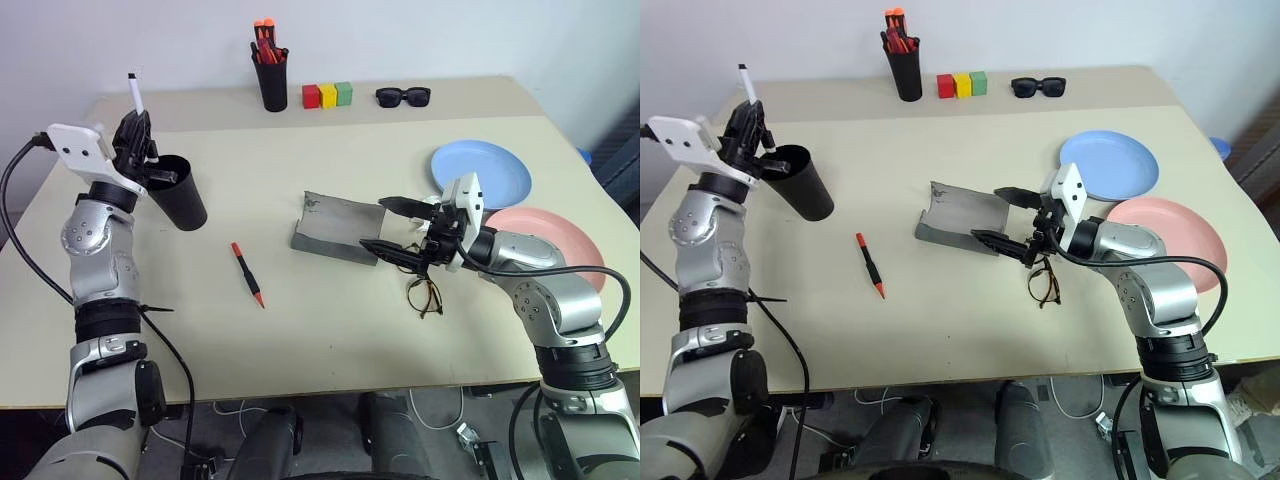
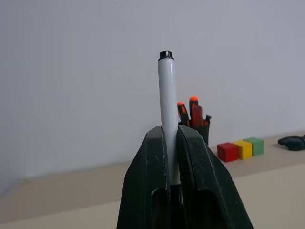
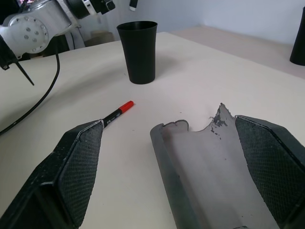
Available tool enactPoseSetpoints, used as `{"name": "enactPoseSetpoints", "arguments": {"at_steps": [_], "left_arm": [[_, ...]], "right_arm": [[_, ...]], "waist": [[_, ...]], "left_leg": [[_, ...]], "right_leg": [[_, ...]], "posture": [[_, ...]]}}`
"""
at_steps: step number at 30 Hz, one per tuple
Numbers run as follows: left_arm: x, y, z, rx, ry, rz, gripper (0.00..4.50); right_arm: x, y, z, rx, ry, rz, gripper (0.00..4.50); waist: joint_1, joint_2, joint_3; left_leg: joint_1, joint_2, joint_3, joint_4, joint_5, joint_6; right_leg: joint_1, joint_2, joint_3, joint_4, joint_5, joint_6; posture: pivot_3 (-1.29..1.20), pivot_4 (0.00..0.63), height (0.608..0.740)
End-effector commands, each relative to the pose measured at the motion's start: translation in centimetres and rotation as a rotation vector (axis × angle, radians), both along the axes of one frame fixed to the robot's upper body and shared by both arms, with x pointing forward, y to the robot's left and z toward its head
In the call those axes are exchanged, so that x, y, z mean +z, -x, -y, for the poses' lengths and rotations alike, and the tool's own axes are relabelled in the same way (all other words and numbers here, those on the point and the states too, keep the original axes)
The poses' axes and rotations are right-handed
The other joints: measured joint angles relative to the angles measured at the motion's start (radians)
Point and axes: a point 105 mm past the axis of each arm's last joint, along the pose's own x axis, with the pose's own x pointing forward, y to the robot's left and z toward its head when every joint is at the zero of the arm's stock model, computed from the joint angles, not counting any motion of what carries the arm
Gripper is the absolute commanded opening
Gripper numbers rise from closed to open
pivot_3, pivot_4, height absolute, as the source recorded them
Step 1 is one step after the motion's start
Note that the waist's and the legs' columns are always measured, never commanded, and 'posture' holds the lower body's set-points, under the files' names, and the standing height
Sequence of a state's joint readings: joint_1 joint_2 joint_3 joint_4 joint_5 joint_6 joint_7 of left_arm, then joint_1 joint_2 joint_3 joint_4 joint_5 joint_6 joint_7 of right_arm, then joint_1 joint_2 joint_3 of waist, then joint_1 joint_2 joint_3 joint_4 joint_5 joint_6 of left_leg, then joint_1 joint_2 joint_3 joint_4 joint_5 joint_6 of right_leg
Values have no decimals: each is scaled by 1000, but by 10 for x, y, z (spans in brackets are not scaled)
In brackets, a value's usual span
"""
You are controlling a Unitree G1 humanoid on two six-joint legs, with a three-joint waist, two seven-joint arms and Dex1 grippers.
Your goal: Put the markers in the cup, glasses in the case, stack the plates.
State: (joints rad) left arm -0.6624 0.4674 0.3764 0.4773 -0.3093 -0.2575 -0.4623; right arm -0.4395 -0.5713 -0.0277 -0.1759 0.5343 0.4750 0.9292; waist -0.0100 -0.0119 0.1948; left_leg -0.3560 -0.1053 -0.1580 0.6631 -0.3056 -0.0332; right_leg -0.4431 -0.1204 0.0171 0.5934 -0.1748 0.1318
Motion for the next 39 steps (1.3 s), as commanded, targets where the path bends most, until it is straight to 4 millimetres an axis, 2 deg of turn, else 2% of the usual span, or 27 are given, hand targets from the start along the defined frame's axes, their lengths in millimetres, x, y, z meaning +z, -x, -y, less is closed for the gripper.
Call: {"name": "enactPoseSetpoints", "arguments": {"at_steps": [1, 4, 8, 9, 12, 15, 17, 20, 23, 25, 29, 34, 39], "left_arm": [[1, 4, -2, -4, 4, 30, 825], [-1, 5, 0, -12, 0, 39, 2101], [0, 6, 5, -32, 8, 50, 4147], [2, 7, 7, -40, 5, 52, 4440], [12, 13, 20, -96, -7, 53, 4440], [14, 24, 55, -237, -20, -97, 4440], [14, 39, 77, -280, -29, -184, 4440], [-3, 55, 95, -276, -69, -375, 4440], [-33, 64, 106, -218, -75, -584, 4440], [-49, 66, 104, -131, 24, -687, 4440], [-79, 66, 86, 83, 216, -869, 4440], [-102, 67, 92, 107, 297, -1014, 4440], [-116, 61, 90, 160, 335, -1058, 4440]], "right_arm": [[16, 4, -1, 14, 6, 68, 4500], [15, 3, 1, 10, 11, 68, 4500], [15, 3, 0, 13, 12, 68, 4500], [15, 2, 0, 12, 12, 69, 4500], [15, 2, -1, 13, 10, 73, 4500], [15, 1, 1, 9, 8, 70, 4500], [13, 2, 3, 6, 19, 72, 4500], [13, 2, 4, 9, 17, 66, 4500], [13, 3, 3, 27, 8, 54, 4500], [12, 1, 2, 27, 8, 52, 4500], [11, 0, 1, 29, 3, 52, 4500], [11, 1, -3, 35, -3, 52, 4500], [13, -1, -2, 21, -7, 58, 4500]], "waist": [[0, 0, 0], [0, 0, 0], [0, 0, 0], [0, 0, 0], [-1, 0, 0], [-2, 0, 0], [-3, 0, 0], [-2, 0, 0], [-4, 0, 0], [-2, 0, 0], [1, 0, 0], [1, 0, 0], [1, 0, 0]], "left_leg": [[0, 0, 0, 0, 0, 0], [0, 0, 0, 0, 0, 0], [0, 0, 0, 0, 0, 0], [0, 0, 0, 0, 0, 0], [0, 0, 0, 0, 0, 0], [0, 0, 0, 0, 0, 0], [0, 0, 0, 0, -1, 1], [0, 1, -1, 0, -1, 2], [1, 1, -1, 0, -1, 2], [1, 1, -1, 0, -1, 2], [1, 0, 0, 1, -1, 1], [1, 0, 0, 1, 0, 1], [1, 0, 1, 1, 0, 1]], "right_leg": [[0, 0, 0, 0, 0, 0], [0, 0, 0, 0, 0, 0], [0, 0, 0, 0, 0, 0], [0, 0, 0, 0, 0, 0], [0, 0, 0, 0, 0, 0], [0, 0, 0, 0, 0, 0], [0, 0, 1, 0, 0, 0], [0, 0, 2, 2, 0, 1], [0, 1, 2, 2, 0, 1], [0, 2, 2, 2, 0, 1], [1, 2, 2, 2, 0, 1], [1, 2, 2, 1, 0, 1], [1, 2, 2, 1, 0, 1]], "posture": [[0, 150, 740], [0, 150, 740], [0, 150, 740], [0, 150, 740], [0, 150, 740], [0, 150, 740], [0, 150, 740], [0, 150, 740], [0, 150, 740], [0, 150, 740], [0, 150, 740], [0, 150, 740], [0, 150, 740]]}}
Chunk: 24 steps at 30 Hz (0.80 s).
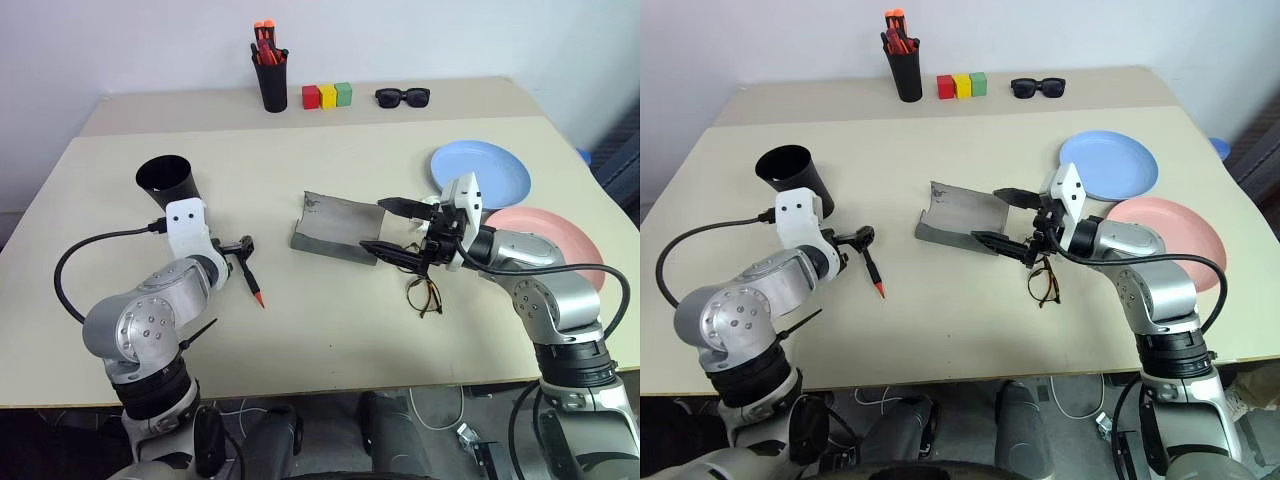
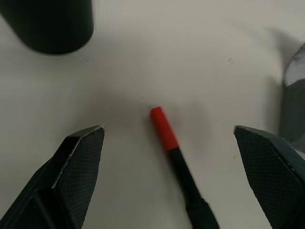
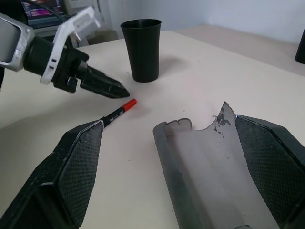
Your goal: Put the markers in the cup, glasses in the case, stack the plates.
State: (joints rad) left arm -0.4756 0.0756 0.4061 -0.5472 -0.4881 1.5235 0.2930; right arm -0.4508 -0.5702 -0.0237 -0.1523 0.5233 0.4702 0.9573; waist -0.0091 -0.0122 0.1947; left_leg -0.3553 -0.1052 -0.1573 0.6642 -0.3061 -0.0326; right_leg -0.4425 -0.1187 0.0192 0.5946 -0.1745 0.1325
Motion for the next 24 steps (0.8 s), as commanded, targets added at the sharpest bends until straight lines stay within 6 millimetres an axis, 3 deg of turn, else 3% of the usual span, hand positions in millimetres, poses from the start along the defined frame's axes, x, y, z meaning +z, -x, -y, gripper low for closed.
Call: {"name": "enactPoseSetpoints", "arguments": {"at_steps": [1, 6, 11, 14, 21, 22, 24], "left_arm": [[-5, -7, -1, 42, 8, -7, 4440], [-18, -10, 21, -53, 27, -68, 4440], [-26, -8, 31, -101, 40, -109, 4440], [-34, -4, 32, -108, 48, -157, 3649], [-40, -2, 28, -96, 55, -191, 291], [-40, -2, 27, -92, 60, -194, 69], [-41, -1, 21, -95, 33, -204, 69]], "right_arm": [[14, 1, -2, 4, -15, 66, 4500], [15, 1, -4, 3, -18, 70, 4500], [16, -1, -3, -6, -25, 73, 4500], [15, -1, -2, -12, -23, 71, 4500], [16, -1, -2, -17, -27, 75, 4500], [16, -1, -2, -18, -27, 76, 4500], [16, -1, -2, -20, -29, 76, 4500]], "waist": [[1, 0, 0], [5, 0, 0], [7, 0, 0], [14, 0, 0], [22, 0, -1], [22, 1, -1], [21, 1, -1]], "left_leg": [[0, 0, 0, 0, 0, 0], [0, 0, 0, 0, 0, 0], [0, 0, 0, 0, 0, 0], [0, 0, 1, 0, 0, 0], [1, 0, 1, 0, 0, 0], [1, 0, 1, 0, 0, 0], [1, 0, 1, 0, 0, 0]], "right_leg": [[0, 0, 0, 0, 0, 0], [0, 0, 0, 0, 0, 0], [0, 0, 0, 0, 0, 0], [1, 0, 0, 0, 0, 0], [2, 0, 0, 0, 0, 0], [2, 0, 0, 0, 0, 0], [2, 0, 0, 0, 0, 0]], "posture": [[0, 150, 740], [0, 150, 740], [0, 150, 740], [0, 150, 740], [0, 150, 740], [0, 150, 740], [0, 150, 740]]}}
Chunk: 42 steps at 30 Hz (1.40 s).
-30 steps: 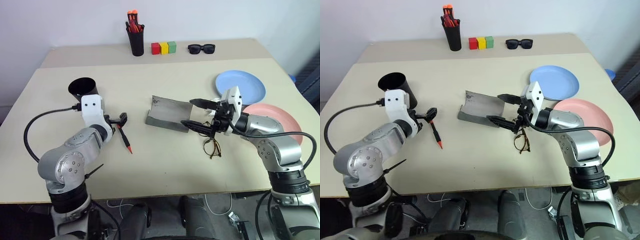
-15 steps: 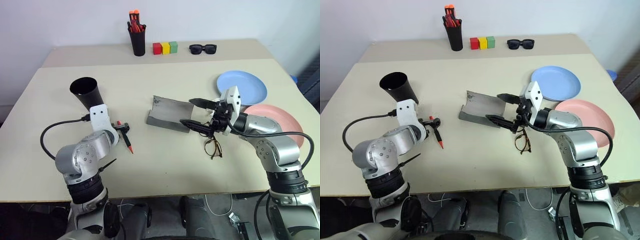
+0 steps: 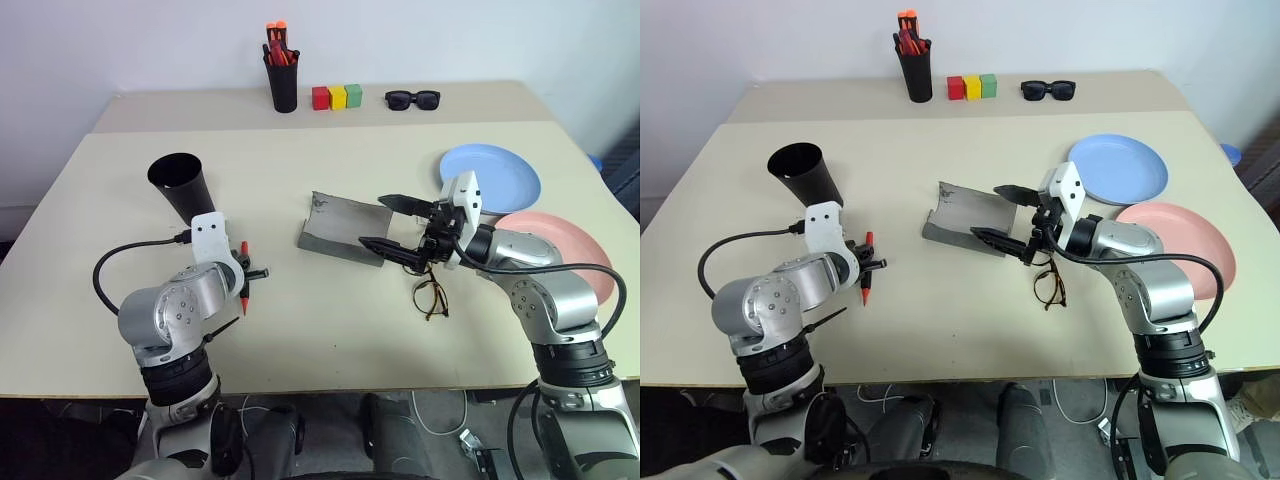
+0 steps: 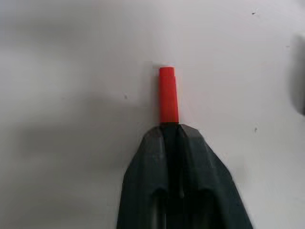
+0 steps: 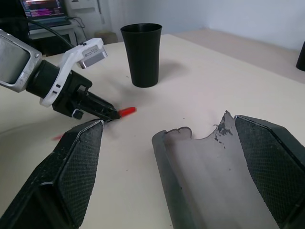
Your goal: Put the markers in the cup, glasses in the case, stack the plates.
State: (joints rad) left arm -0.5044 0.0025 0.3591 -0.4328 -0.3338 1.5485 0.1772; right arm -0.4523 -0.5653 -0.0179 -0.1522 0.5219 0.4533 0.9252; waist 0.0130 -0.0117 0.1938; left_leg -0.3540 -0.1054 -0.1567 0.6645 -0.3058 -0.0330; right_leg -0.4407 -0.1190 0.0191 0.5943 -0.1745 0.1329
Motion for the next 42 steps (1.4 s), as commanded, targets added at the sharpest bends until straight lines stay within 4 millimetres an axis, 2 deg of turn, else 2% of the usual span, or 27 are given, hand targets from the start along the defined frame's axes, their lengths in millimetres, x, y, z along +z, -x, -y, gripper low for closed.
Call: {"name": "enactPoseSetpoints", "arguments": {"at_steps": [1, 4, 8, 12, 16, 20, 23, 25, 27, 30, 33, 38, 42], "left_arm": [[-16, 6, -4, -26, -25, -80, 69], [-12, 6, -13, -29, -54, -56, 69], [10, -1, -30, -92, -179, 56, 69], [40, -10, -17, -274, -143, 264, 69], [108, -25, -5, -336, -177, 738, 69], [151, -27, -4, -345, -147, 994, 69], [182, -29, -25, -288, -210, 1166, 69], [193, -35, -40, -266, -320, 1224, 69], [204, -43, -64, -180, -401, 1264, 69], [209, -52, -84, -121, -416, 1316, 69], [201, -62, -93, -89, -419, 1328, 69], [182, -74, -94, -90, -351, 1327, 69], [157, -84, -92, -107, -341, 1271, 69]], "right_arm": [[15, 1, -1, 4, -22, 59, 4500], [15, 0, -1, 2, -18, 63, 4500], [14, -1, -2, -5, -16, 65, 4500], [13, -2, -3, -1, -17, 62, 4500], [14, -4, -6, 4, -21, 67, 4500], [14, -6, -7, 5, -21, 67, 4500], [16, -7, -7, 5, -26, 72, 4500], [17, -8, -7, 7, -25, 76, 4500], [18, -8, -8, 10, -25, 78, 4500], [17, -7, -8, 13, -24, 76, 4500], [17, -8, -9, 15, -22, 75, 4500], [19, -7, -10, 18, -20, 81, 4500], [20, -5, -9, 15, -18, 80, 4500]], "waist": [[-1, 0, 0], [-3, 0, 0], [-12, 0, 0], [-18, 0, 0], [-7, -1, 1], [-2, -1, 1], [-4, -1, 1], [-6, -1, 1], [-7, -1, 1], [-3, -1, 0], [0, -1, 1], [-2, -1, 1], [-4, -1, 0]], "left_leg": [[0, 0, 0, 0, 0, 0], [0, 0, 0, 0, 0, 0], [0, 0, 0, 0, 0, 0], [-1, 0, 0, -1, 0, -1], [-2, 0, 0, -1, 2, -3], [-2, 1, 0, -1, 2, -3], [-2, 1, 1, -1, 0, -1], [-2, 1, 1, -1, 0, -1], [-1, 1, 1, -1, 1, -1], [-2, 1, 2, -1, 1, -1], [-2, 0, 2, -1, 1, -1], [-3, 0, 1, 0, 1, -1], [-3, 0, 2, 0, 1, 0]], "right_leg": [[0, 0, 0, 0, 0, 0], [0, 0, 0, 0, 0, 0], [-1, 0, 0, 1, 0, 0], [-2, 0, 0, 1, 0, 0], [-2, 0, 0, -1, 1, -1], [-2, 0, 0, -1, 1, -1], [-2, 0, 0, -1, 1, -1], [-3, 0, 0, -1, 1, -2], [-3, 0, 0, -1, 1, -2], [-3, 0, 0, -1, 2, -2], [-3, 0, 0, -2, 2, -1], [-3, 0, 0, -5, 5, 0], [-2, 0, 0, -6, 6, 0]], "posture": [[0, 150, 740], [0, 150, 740], [0, 150, 740], [0, 150, 740], [0, 150, 740], [0, 150, 740], [0, 150, 740], [0, 150, 740], [0, 150, 740], [0, 150, 740], [0, 150, 740], [0, 150, 740], [0, 150, 740]]}}
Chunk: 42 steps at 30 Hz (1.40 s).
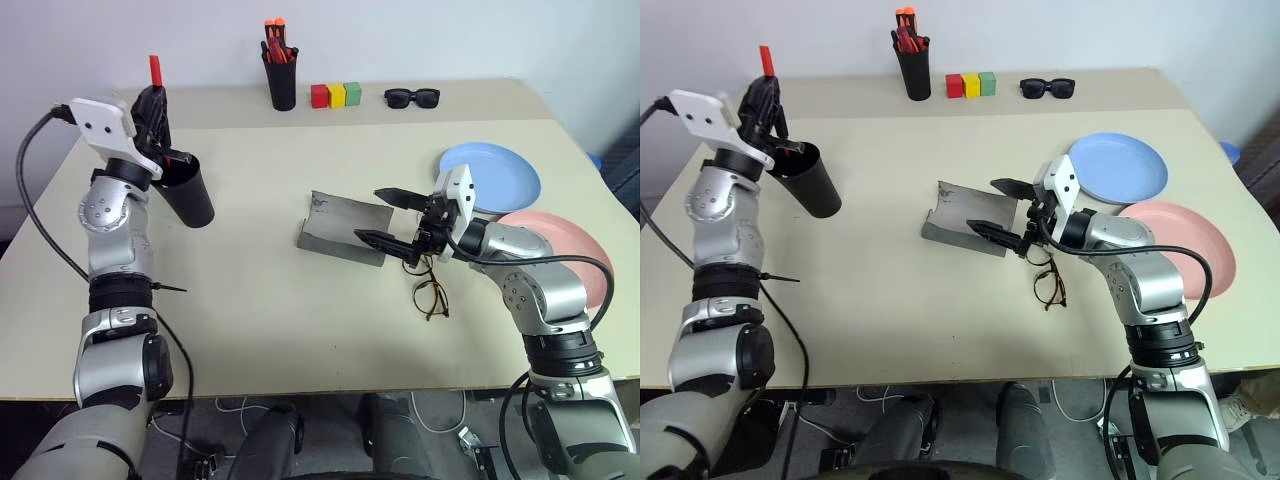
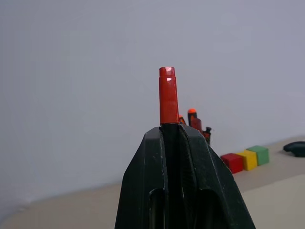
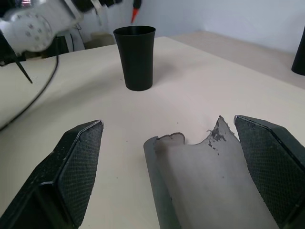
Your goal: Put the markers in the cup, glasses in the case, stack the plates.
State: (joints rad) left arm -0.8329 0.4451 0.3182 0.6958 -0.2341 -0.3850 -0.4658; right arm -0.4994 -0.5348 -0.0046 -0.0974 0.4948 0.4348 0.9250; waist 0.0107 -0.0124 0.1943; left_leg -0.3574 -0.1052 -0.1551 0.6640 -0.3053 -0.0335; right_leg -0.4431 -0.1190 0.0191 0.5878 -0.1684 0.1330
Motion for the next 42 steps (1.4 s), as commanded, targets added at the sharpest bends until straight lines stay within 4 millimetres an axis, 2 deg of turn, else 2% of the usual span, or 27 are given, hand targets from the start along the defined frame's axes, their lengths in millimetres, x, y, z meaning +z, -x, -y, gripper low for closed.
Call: {"name": "enactPoseSetpoints", "arguments": {"at_steps": [1, 6, 10, 15, 16, 20, 22, 24, 27, 30, 33, 37, 42], "left_arm": [[1, -1, -2, 0, 0, 27, 69], [-7, 0, -6, 13, 6, 30, 69], [-13, 2, -4, -8, 12, 25, 1719], [-10, 9, -1, -33, 5, 54, 4295], [-9, 10, 0, -37, 6, 57, 4446], [-2, 19, 25, -211, -31, 32, 4446], [-3, 26, 44, -364, -48, -14, 4446], [-8, 38, 73, -583, -105, -101, 4446], [-21, 49, 102, -795, -235, -232, 4446], [-46, 54, 118, -966, -373, -393, 4446], [-65, 53, 132, -1075, -484, -493, 4446], [-80, 44, 153, -1138, -615, -532, 4446], [-93, 37, 181, -1194, -694, -552, 4446]], "right_arm": [[18, 4, -4, 15, -6, 70, 4500], [18, 4, -1, 4, -4, 70, 4500], [16, 3, 0, 1, 0, 68, 4500], [15, 2, -1, -1, -1, 66, 4500], [15, 2, -1, -1, 0, 66, 4500], [16, 0, 1, -9, -2, 71, 4500], [16, 1, 2, -11, -5, 72, 4500], [15, 1, 3, -14, -7, 67, 4500], [12, 0, 10, -25, 4, 62, 4500], [5, -2, 32, -68, 45, 40, 4500], [-4, 2, 55, -97, 99, 5, 4500], [-8, 8, 73, -162, 137, 0, 4500], [-10, 18, 71, -188, 133, 6, 4500]], "waist": [[-5, 0, 0], [-9, 0, 0], [-9, 0, 0], [-13, 0, 0], [-16, 0, 0], [-20, 0, 0], [-22, 0, 0], [-23, 0, 0], [-24, 0, 0], [-23, 0, 0], [-19, 0, 0], [-21, 0, 0], [-26, 0, 0]], "left_leg": [[0, 0, 0, 0, 0, 0], [0, 0, 1, 0, 0, 1], [0, 0, 1, 0, 0, 1], [0, 0, 1, 0, 0, 1], [0, 0, 1, 0, 0, 1], [0, 0, 0, 0, 0, 1], [0, 0, 0, 0, 0, 1], [0, 0, 0, 0, -1, 1], [0, 0, 0, 0, -1, 2], [1, 0, 1, 0, -1, 2], [1, 0, 1, 0, -1, 3], [0, 0, 1, 0, -2, 3], [0, 1, 3, 0, -2, 4]], "right_leg": [[0, 0, 0, 0, 0, 0], [0, 0, 0, 0, 0, 0], [0, 0, 0, 0, 0, 0], [0, 0, 0, 0, 0, 0], [0, 0, 0, 0, 0, 0], [0, 0, 0, 0, 1, 0], [0, 0, 0, 0, 1, 0], [0, 0, 0, 0, 1, 0], [0, 0, 0, 1, 1, 0], [0, 0, 0, 1, 0, 0], [1, 1, 0, 0, 0, 0], [1, 1, 0, 0, 0, 0], [1, 1, 0, -2, 0, 0]], "posture": [[0, 150, 740], [0, 150, 740], [0, 150, 740], [0, 150, 740], [0, 150, 740], [0, 150, 740], [0, 150, 740], [0, 150, 740], [0, 150, 740], [0, 150, 740], [0, 150, 740], [0, 150, 740], [0, 150, 740]]}}
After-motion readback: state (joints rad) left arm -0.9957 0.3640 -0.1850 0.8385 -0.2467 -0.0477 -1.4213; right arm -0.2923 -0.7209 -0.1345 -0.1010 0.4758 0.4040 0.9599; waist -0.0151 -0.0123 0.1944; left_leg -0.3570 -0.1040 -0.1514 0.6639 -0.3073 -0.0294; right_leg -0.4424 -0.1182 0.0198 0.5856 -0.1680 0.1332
